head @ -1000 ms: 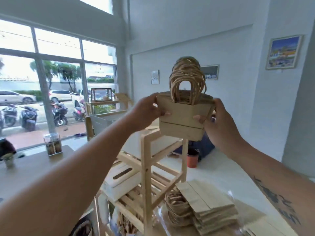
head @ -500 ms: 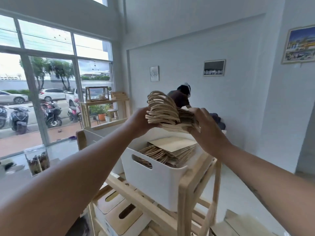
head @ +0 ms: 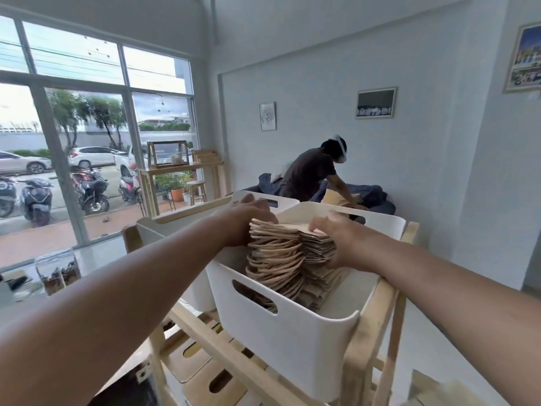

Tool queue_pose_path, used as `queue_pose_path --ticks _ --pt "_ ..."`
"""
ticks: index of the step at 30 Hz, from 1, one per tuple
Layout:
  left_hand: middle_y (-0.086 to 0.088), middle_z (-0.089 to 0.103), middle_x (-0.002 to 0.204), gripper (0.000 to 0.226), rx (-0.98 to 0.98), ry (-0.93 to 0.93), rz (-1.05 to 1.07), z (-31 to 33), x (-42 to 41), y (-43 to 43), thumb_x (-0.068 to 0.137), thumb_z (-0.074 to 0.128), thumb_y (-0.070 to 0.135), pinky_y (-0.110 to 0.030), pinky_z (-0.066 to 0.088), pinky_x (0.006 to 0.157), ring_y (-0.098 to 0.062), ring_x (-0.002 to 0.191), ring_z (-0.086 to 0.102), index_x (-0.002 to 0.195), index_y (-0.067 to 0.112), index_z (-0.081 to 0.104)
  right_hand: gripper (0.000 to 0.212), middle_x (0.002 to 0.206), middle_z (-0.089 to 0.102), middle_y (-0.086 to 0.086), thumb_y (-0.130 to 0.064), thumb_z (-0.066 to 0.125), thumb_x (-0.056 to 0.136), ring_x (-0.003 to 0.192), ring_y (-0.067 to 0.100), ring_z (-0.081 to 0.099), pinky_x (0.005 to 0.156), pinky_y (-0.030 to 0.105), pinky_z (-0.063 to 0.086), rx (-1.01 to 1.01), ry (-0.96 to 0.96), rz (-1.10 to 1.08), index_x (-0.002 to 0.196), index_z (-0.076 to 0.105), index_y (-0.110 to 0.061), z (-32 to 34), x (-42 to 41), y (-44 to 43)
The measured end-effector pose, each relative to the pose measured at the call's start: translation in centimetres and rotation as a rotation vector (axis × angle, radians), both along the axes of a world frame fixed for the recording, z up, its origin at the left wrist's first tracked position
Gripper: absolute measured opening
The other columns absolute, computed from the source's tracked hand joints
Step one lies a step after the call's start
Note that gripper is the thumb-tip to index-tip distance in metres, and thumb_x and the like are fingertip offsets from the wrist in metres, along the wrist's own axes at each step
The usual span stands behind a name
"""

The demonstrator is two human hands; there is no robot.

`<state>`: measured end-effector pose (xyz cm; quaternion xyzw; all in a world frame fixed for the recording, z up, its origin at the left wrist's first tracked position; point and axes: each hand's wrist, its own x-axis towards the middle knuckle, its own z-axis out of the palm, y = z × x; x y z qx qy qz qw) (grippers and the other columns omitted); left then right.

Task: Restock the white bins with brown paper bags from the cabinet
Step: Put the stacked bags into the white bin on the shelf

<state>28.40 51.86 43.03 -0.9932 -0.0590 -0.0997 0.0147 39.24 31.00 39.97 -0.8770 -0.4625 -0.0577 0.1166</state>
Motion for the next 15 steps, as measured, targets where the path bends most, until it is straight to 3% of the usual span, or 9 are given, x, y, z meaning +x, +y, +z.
queue_pose_path --ticks 2,5,9,12,15 --pt "-0.002 0.047 0.144 0.044 0.010 0.028 0.007 0.5 -0.5 0.6 0.094 0.059 0.004 -0.028 0.022 0.104 -0.021 0.134 0.041 0.136 0.019 0.059 0.068 0.123 0.040 -0.004 -0.022 0.079 0.075 0.097 0.016 0.050 0.075 0.027 0.043 0.012 0.035 0.026 0.130 0.044 -0.038 0.0 0.2 0.0" --pt "-0.011 0.066 0.123 0.030 -0.194 -0.137 0.063 0.7 -0.1 2.0 0.096 0.054 0.002 -0.028 0.043 0.102 -0.021 0.110 0.062 0.122 0.010 0.068 0.087 0.122 0.040 -0.011 -0.030 0.089 0.064 0.115 0.015 0.045 0.095 0.032 0.043 0.056 0.176 0.016 0.137 0.043 -0.044 0.0 0.6 -0.2" --pt "-0.002 0.072 0.104 0.025 -0.270 -0.351 0.047 1.5 0.1 -1.5 0.100 0.052 0.028 -0.032 0.051 0.085 -0.022 0.096 0.066 0.108 0.015 0.071 0.104 0.135 0.036 -0.010 -0.038 0.091 0.057 0.127 0.018 0.038 0.110 0.041 0.035 -0.005 0.265 0.017 0.139 0.031 -0.061 -0.1 1.5 -0.1" --pt "0.004 0.066 0.116 0.063 -0.175 -0.082 0.037 0.8 0.7 -6.1 0.085 0.046 0.072 -0.034 0.049 0.090 -0.016 0.105 0.061 0.122 0.024 0.064 0.107 0.149 0.037 -0.006 -0.038 0.089 0.061 0.136 0.022 0.036 0.111 0.042 0.033 -0.092 0.255 -0.013 0.144 0.024 -0.058 0.3 2.7 -0.1" --pt "0.001 0.049 0.147 0.096 -0.092 0.192 0.123 -0.8 1.8 -7.9 0.073 0.048 0.087 -0.042 0.041 0.105 -0.024 0.130 0.047 0.146 0.026 0.040 0.096 0.146 0.042 0.001 -0.036 0.084 0.070 0.133 0.026 0.038 0.108 0.038 0.034 -0.217 0.083 -0.103 0.149 0.029 -0.040 1.1 3.5 -1.0"
